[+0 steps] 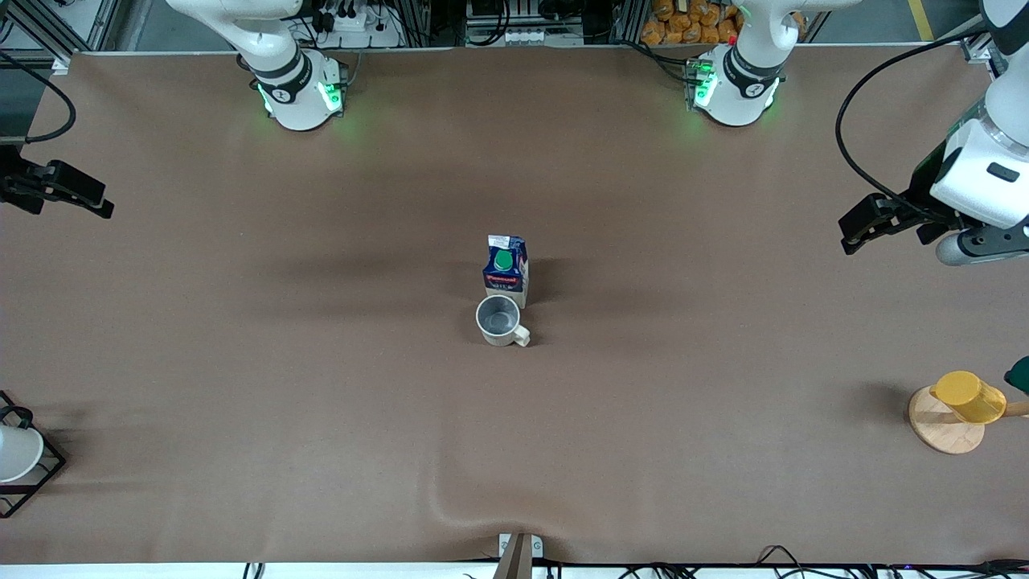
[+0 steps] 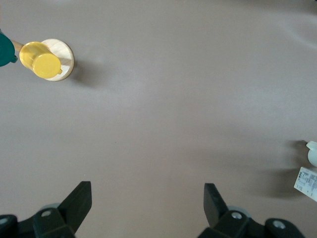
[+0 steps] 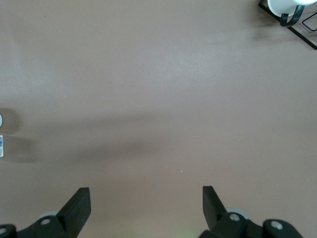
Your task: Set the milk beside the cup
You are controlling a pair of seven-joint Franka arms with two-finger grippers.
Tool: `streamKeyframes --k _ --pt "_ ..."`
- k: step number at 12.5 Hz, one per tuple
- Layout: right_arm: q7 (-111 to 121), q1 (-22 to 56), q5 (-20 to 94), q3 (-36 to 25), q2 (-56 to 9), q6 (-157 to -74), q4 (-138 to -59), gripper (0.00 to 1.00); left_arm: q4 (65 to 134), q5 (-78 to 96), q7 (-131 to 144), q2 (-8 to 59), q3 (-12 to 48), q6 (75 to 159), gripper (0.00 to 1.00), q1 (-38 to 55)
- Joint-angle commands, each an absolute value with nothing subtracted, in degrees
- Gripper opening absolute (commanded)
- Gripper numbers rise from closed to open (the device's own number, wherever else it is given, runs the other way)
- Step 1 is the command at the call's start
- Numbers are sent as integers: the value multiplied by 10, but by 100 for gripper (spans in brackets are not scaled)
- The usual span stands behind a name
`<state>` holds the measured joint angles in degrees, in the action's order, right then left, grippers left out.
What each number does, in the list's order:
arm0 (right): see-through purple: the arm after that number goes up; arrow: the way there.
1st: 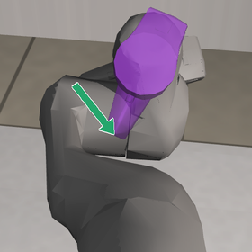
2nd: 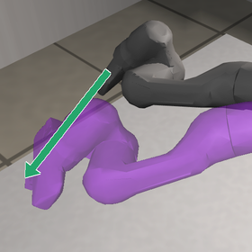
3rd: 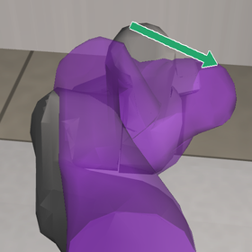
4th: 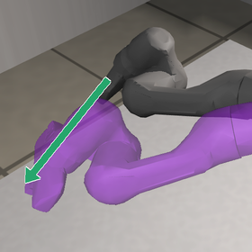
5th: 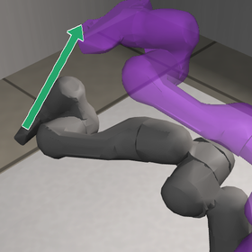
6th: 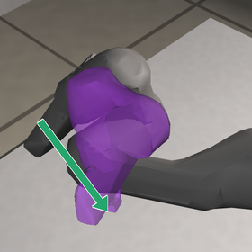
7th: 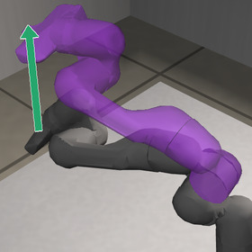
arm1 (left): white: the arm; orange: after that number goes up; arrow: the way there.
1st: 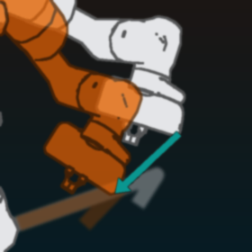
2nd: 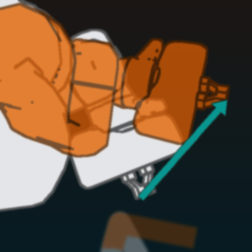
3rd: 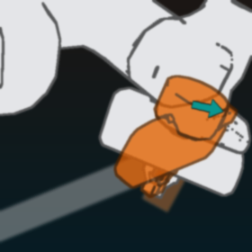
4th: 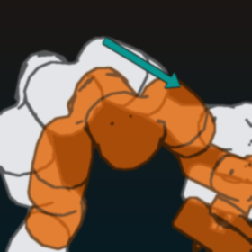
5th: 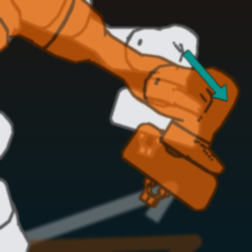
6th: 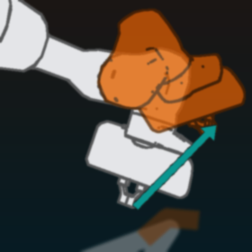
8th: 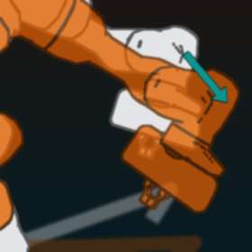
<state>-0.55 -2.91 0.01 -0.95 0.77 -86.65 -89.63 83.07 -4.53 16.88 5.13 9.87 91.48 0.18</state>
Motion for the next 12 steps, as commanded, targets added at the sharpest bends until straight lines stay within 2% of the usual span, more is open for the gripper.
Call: streamKeyframes --k 1,5,12 --pt "-3 -41 11 -1 7 -866 -892 100 865 -46 156 23 105 919 100 -7" --pt "-3 -41 11 -1 6 -867 -892 100 903 -33 156 8 103 949 100 -8" --pt "-3 -41 11 -1 6 -867 -892 100 887 -36 162 12 99 946 100 -9"
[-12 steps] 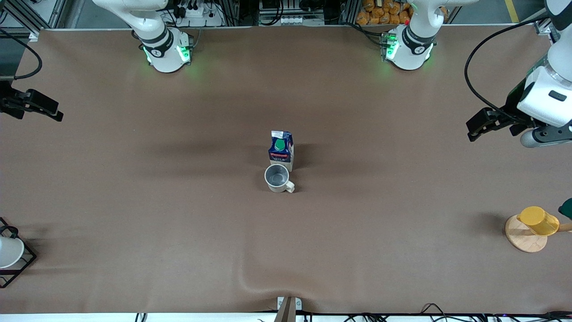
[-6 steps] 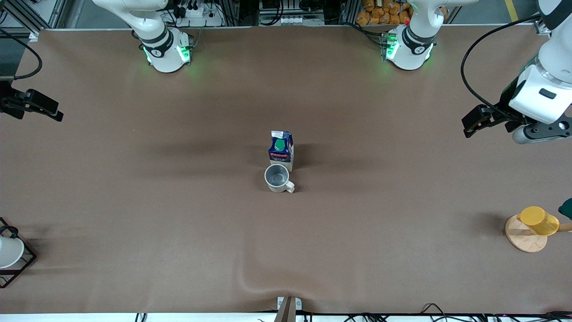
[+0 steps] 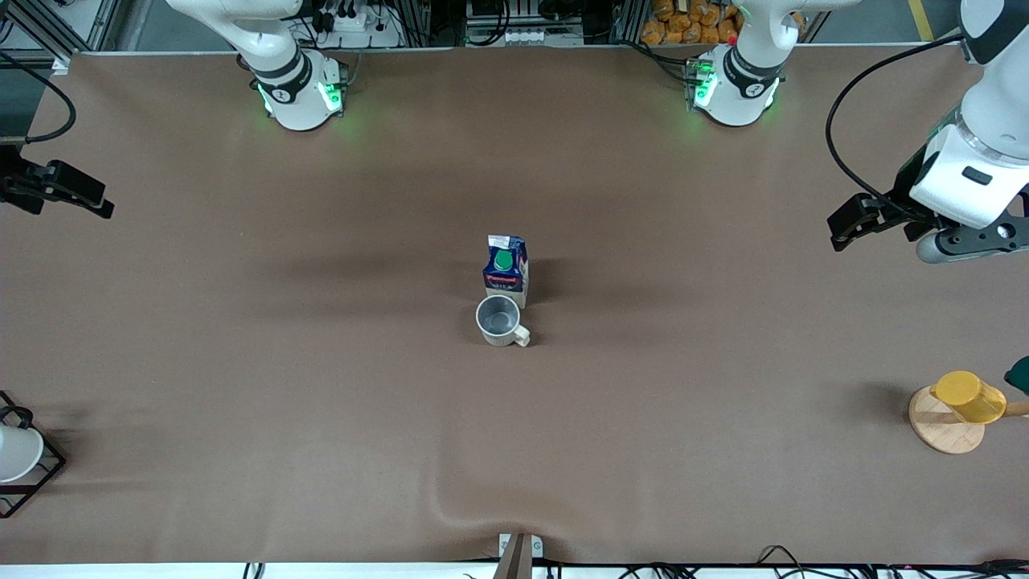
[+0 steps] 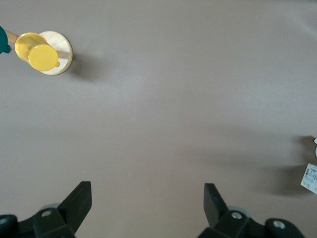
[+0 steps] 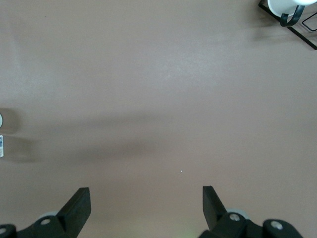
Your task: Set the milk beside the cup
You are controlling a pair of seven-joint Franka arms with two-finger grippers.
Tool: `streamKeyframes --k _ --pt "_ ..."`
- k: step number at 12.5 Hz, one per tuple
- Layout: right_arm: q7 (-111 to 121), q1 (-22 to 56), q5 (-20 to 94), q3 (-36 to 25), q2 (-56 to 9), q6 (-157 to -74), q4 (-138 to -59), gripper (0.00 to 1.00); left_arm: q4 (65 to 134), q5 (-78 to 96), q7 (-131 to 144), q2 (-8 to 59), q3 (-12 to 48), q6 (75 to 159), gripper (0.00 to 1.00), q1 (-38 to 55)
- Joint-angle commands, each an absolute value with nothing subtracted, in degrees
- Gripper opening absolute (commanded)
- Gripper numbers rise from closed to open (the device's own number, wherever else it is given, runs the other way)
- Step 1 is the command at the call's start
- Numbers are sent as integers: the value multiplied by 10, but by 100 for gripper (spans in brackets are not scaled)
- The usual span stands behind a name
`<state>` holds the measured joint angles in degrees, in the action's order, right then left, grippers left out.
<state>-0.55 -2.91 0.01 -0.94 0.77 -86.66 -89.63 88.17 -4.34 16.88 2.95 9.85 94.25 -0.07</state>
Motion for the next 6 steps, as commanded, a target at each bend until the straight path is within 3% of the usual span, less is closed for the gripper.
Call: streamKeyframes --k 1,6 --pt "-3 -41 11 -1 6 -867 -892 100 886 -33 157 9 99 946 100 -16" --pt "-3 -41 11 -1 6 -867 -891 100 915 -25 146 -12 97 955 100 -10"
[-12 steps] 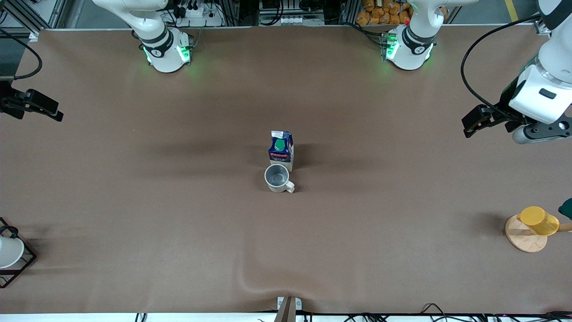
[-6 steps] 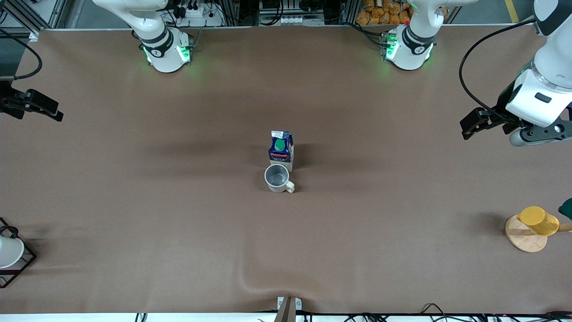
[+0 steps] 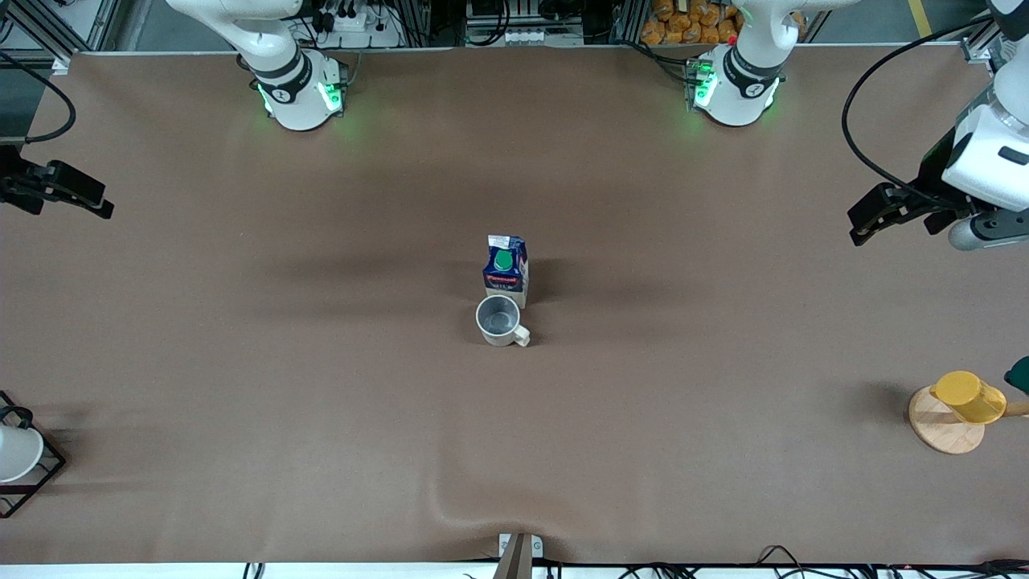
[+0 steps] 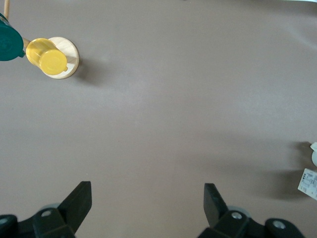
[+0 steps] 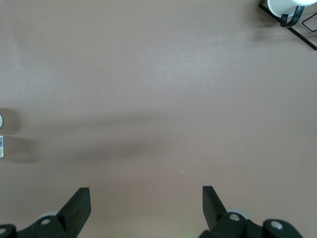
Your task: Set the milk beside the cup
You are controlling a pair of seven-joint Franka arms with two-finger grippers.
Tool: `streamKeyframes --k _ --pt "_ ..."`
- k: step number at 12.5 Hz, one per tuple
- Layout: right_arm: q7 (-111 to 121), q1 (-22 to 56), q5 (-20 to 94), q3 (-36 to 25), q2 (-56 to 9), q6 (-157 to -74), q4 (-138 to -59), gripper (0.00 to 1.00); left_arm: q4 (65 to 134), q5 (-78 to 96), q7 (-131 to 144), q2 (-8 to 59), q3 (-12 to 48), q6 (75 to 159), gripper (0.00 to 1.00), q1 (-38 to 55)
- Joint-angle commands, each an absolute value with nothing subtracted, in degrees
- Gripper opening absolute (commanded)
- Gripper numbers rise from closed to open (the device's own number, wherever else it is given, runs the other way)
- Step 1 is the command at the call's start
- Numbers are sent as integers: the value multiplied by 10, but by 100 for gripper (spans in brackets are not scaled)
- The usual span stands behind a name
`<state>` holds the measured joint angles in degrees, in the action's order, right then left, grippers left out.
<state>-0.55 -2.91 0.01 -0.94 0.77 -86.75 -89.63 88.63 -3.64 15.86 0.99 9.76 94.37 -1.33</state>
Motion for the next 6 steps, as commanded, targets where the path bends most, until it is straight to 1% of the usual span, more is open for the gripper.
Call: streamKeyframes --k 1,2,3,6 --pt "-3 -41 11 -1 6 -867 -892 100 920 -25 146 -24 74 955 100 8" --pt "-3 -41 11 -1 6 -867 -892 100 931 -25 145 -32 55 954 100 30" --pt "-3 -41 11 -1 6 -867 -892 100 930 -25 128 -33 46 948 100 32" --pt "-3 -41 11 -1 6 -867 -891 100 926 -27 110 -33 46 937 100 27"
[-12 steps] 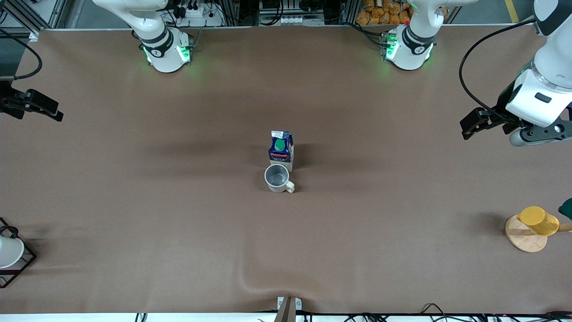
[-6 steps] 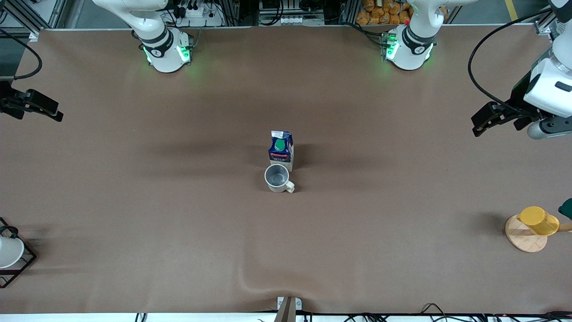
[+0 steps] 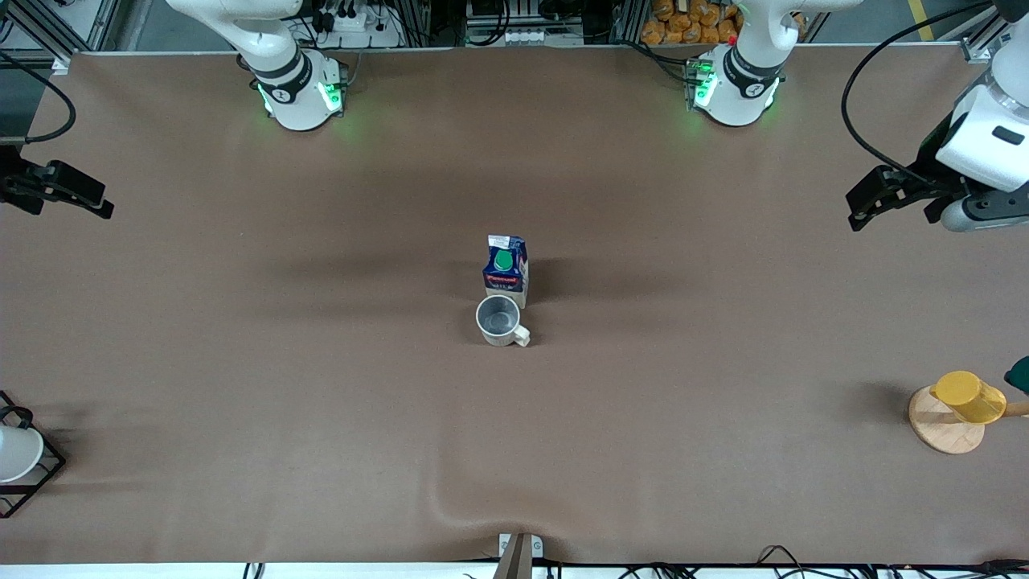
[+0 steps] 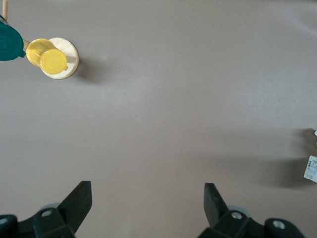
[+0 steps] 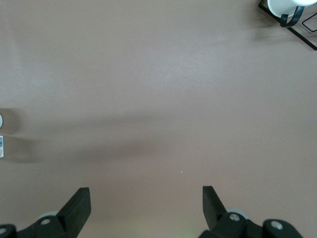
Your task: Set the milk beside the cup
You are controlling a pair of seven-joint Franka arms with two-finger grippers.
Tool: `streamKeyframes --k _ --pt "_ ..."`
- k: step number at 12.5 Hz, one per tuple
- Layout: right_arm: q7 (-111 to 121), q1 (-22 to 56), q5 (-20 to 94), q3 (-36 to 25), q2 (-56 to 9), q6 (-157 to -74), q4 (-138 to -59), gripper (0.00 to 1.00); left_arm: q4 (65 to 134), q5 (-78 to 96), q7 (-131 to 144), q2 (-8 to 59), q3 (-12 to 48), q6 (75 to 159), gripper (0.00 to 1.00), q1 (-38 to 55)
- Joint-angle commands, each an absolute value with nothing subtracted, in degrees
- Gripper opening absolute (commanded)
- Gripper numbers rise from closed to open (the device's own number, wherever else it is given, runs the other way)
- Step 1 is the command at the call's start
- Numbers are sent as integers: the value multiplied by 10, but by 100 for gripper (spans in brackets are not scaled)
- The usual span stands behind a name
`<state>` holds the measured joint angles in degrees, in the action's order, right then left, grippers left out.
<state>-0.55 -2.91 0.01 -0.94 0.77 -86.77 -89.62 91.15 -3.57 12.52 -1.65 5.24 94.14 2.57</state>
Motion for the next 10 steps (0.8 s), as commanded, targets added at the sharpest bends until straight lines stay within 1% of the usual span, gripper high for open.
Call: streamKeyframes --k 1,10 --pt "-3 -41 11 -1 6 -867 -891 100 917 -32 109 -29 46 937 100 27" --pt "-3 -41 11 -1 6 -867 -891 100 903 -33 113 -21 50 926 100 28"
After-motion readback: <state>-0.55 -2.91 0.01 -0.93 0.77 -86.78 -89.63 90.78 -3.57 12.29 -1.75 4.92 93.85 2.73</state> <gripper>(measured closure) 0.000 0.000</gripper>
